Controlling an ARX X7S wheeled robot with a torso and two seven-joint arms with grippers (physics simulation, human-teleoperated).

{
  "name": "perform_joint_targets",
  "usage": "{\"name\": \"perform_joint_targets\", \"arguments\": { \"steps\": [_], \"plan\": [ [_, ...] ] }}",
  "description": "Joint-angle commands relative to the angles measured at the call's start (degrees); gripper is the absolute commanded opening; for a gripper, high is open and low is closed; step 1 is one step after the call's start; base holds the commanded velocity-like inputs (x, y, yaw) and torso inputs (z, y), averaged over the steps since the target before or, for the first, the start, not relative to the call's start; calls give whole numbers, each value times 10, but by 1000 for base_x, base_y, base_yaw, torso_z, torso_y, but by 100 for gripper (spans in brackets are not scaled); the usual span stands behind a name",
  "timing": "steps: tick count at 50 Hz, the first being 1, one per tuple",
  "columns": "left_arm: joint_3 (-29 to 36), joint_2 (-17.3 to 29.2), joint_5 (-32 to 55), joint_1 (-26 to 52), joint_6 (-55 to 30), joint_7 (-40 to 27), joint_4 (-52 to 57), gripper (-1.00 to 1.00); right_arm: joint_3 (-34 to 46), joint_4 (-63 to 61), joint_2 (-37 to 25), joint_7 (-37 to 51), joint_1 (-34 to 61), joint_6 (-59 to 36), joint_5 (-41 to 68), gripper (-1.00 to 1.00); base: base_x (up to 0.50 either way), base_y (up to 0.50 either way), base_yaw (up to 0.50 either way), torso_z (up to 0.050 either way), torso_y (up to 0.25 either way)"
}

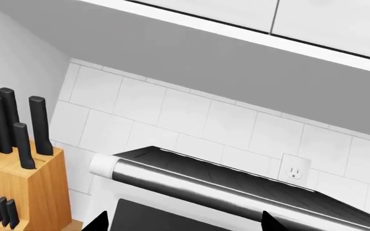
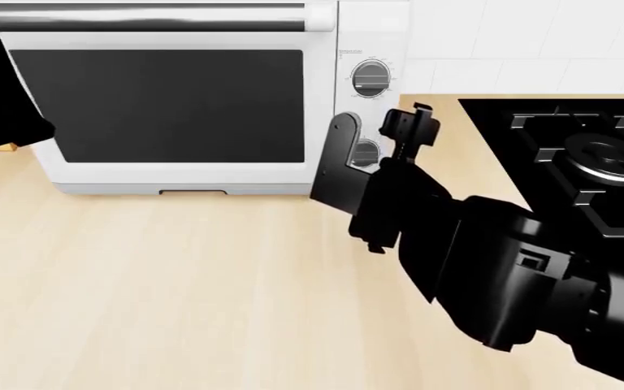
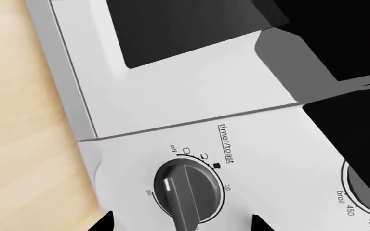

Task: Turn on the toaster oven by setting the timer.

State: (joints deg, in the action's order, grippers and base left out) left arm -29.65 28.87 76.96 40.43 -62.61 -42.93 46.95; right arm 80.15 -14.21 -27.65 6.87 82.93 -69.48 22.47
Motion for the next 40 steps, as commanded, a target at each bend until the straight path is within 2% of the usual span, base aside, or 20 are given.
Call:
{"name": "perform_joint_targets", "arguments": {
  "steps": [1, 40],
  "plan": [
    [-2, 3, 6, -3, 4, -4, 0, 100, 5, 11, 5, -4, 3, 9, -4, 100, 0, 0, 0, 0, 0],
    [2, 9, 5, -11, 19, -6, -2, 100, 13, 44, 20, -4, -6, 22, -9, 100, 0, 0, 0, 0, 0]
  ]
}}
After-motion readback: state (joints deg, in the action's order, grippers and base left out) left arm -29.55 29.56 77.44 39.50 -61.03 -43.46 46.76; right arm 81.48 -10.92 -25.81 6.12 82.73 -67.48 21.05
